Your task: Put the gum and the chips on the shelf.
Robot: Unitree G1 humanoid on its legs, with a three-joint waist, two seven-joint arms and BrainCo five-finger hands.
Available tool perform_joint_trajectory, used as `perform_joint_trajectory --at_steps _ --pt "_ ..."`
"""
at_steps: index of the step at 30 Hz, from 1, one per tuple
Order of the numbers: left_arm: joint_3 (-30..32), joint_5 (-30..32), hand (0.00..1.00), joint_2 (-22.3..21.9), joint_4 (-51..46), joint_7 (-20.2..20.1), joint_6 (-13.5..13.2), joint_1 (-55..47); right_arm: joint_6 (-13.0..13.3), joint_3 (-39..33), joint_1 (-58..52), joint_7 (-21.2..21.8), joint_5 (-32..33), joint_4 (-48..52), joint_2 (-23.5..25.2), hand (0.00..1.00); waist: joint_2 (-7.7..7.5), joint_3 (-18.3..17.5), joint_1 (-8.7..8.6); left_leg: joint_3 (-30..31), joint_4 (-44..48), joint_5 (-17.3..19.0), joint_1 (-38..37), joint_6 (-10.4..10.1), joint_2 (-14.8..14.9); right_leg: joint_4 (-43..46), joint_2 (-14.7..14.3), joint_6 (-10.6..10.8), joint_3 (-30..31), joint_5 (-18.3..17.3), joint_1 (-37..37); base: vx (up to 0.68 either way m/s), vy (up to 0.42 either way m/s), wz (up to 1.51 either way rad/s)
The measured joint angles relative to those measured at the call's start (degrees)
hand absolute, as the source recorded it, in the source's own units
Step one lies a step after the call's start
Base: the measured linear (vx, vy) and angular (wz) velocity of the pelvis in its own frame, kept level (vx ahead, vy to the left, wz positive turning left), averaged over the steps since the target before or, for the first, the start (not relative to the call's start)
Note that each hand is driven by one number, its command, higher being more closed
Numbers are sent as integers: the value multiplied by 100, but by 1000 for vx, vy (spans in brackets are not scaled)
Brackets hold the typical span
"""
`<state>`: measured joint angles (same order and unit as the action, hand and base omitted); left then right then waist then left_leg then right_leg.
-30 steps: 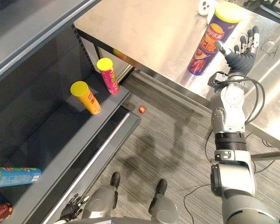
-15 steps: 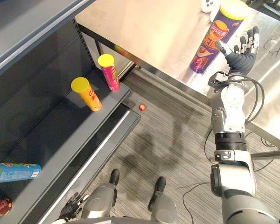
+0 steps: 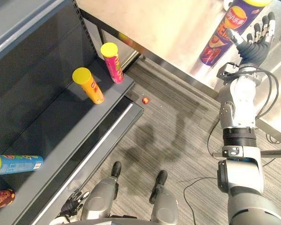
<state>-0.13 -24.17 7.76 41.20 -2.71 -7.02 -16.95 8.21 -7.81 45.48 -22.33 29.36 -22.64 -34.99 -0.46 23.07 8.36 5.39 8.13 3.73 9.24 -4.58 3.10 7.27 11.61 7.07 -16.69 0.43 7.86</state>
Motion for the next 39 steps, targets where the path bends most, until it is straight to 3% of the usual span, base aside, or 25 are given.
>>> perform_joint_trajectory --at_steps 4,5,15,20,32,39 --pt "-17 -55 0 1 7 2 0 2 0 163 204 -84 5 -307 -54 0 22 20 -6 6 1 -3 13 4 -32 2 13 0 -1 0 11 0 0 0" --pt "-26 -55 0 1 6 2 0 5 0 163 220 -90 5 -318 -59 100 30 25 -6 11 2 -5 22 7 -36 4 17 0 -2 0 17 6 14 3" --pt "-183 -235 0 35 11 -8 0 96 102 366 536 -111 0 -538 -194 100 136 161 -6 39 -6 -59 77 14 -80 98 54 -6 1 -5 112 0 0 0" --pt "-226 -253 0 71 12 -13 -1 103 246 376 632 -78 -4 -623 -194 100 140 163 -17 90 -16 -98 159 6 -95 147 62 -7 15 -4 226 0 0 0" --pt "-236 -260 0 109 3 -16 -6 104 250 452 661 13 -250 -719 -188 100 141 163 -22 126 1 -120 139 -10 -79 158 29 -16 26 1 197 0 0 0" --pt "-220 -261 0 116 -40 -14 15 100 248 415 -2 104 -475 578 136 100 130 162 -37 111 -30 -96 -53 -37 -6 -7 -76 -55 45 33 -47 5 -5 -2"
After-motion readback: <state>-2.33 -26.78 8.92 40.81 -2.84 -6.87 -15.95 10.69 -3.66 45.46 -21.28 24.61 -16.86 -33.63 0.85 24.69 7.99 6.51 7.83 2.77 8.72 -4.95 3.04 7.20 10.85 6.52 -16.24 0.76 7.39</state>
